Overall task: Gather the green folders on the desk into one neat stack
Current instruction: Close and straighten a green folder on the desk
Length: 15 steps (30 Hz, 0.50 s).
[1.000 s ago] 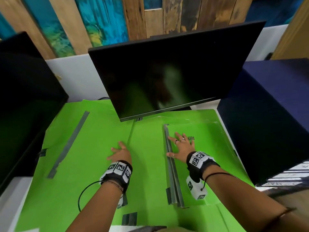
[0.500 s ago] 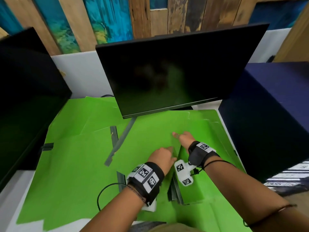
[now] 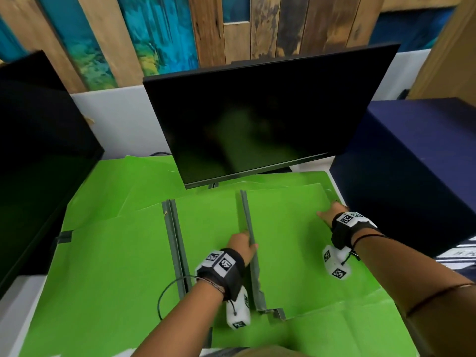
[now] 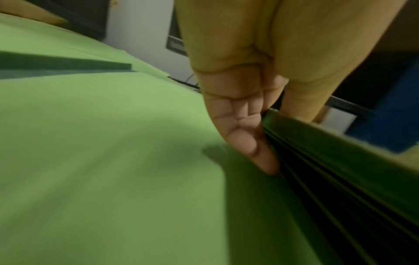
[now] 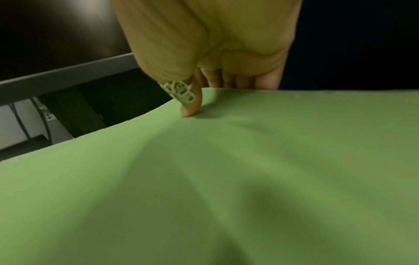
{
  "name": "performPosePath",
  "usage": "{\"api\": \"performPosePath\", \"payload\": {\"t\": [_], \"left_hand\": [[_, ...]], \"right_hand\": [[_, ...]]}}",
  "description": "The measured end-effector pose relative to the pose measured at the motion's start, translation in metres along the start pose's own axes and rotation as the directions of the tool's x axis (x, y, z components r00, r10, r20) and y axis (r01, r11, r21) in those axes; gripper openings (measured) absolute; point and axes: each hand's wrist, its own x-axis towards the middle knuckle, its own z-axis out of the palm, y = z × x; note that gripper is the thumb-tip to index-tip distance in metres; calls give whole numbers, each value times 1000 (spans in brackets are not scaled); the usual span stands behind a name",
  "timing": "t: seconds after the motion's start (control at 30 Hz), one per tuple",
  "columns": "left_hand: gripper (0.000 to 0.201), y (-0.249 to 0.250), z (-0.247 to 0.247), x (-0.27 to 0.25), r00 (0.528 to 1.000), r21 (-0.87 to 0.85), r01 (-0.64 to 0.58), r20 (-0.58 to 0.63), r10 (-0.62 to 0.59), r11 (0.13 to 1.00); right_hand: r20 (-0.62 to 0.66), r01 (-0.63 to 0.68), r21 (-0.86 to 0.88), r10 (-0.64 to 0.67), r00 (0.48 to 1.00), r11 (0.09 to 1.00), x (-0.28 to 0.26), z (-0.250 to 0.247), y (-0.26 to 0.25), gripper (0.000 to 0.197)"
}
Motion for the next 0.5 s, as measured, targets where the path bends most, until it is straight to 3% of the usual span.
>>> {"api": "performPosePath", "payload": {"t": [0.1,0.17,0.23,0.33,0.43,0.5], "left_hand": [[39,17,15,-4,998,114,-8,58,2,993],[42,21,18,-6,996,168,-4,92,-11,986],[44,20,18,-7,993,161,-10,116,-9,987],[45,12,15,-3,989,200,-65,141,37,978],[49,-6,7,1,983,129,-113,162,92,985],[50,-25,-3,6,994,103,-111,23,109,989]], "right_hand": [[-42,-19,-30,18,999,999,1,-1,7,44],[-59,-69,-107,63,996,992,-2,0,7,51],[-148,-42,-187,14,989,981,-6,5,-1,57],[-190,215,-178,-248,950,960,-20,24,-32,68],[-103,557,-153,-574,812,816,-43,46,-70,54],[57,684,-188,-687,724,705,-55,60,-86,40]]}}
